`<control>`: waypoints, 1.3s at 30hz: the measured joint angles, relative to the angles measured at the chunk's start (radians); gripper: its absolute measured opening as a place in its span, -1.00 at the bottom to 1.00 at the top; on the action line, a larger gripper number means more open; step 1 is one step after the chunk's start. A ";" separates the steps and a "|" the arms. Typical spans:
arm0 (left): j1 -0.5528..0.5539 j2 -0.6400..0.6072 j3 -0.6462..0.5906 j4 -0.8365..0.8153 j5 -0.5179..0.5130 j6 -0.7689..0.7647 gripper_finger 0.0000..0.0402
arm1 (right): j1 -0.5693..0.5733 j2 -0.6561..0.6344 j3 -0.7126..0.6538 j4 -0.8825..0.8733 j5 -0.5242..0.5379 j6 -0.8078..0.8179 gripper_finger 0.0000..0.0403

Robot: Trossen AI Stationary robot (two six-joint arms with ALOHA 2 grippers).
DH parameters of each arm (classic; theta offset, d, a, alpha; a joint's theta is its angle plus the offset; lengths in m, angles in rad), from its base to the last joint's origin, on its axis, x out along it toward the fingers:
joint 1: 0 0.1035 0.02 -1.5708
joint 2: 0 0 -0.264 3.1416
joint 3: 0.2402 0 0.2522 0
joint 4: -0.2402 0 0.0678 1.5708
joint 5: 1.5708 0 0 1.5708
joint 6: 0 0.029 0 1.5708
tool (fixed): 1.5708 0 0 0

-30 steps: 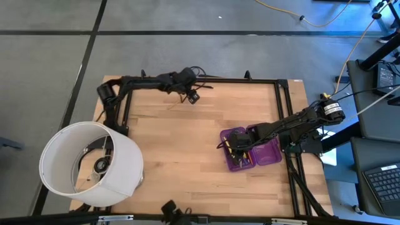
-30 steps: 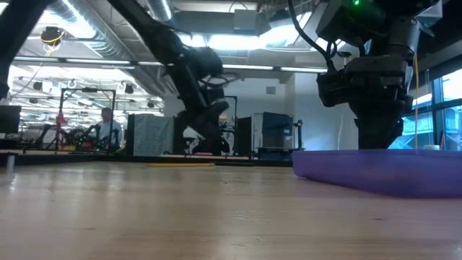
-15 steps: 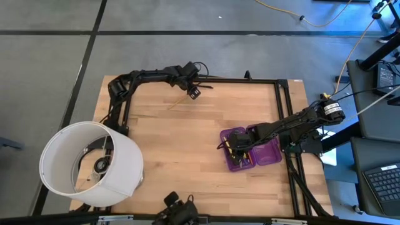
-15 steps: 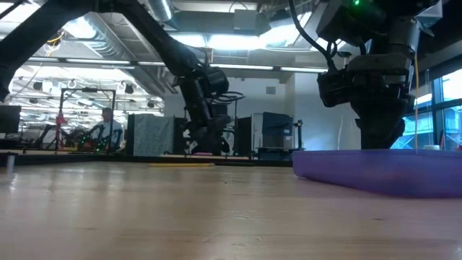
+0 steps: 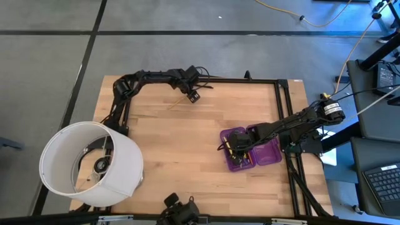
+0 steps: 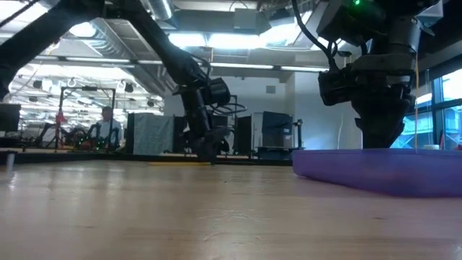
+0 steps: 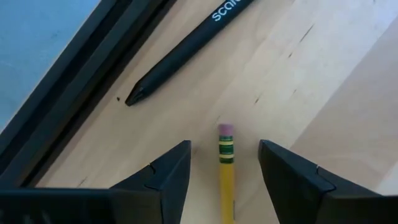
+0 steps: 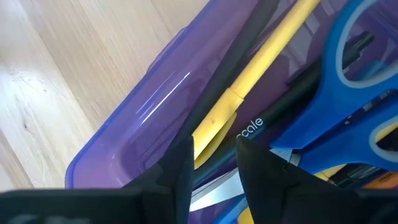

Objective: Pick & place school supplies into a supply box
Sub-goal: Put the pencil into the supply box

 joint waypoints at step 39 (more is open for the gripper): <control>-0.647 -0.005 -0.002 -0.272 -0.078 -0.127 -0.97 | 0.013 0.000 -0.001 0.015 0.000 -0.004 -0.38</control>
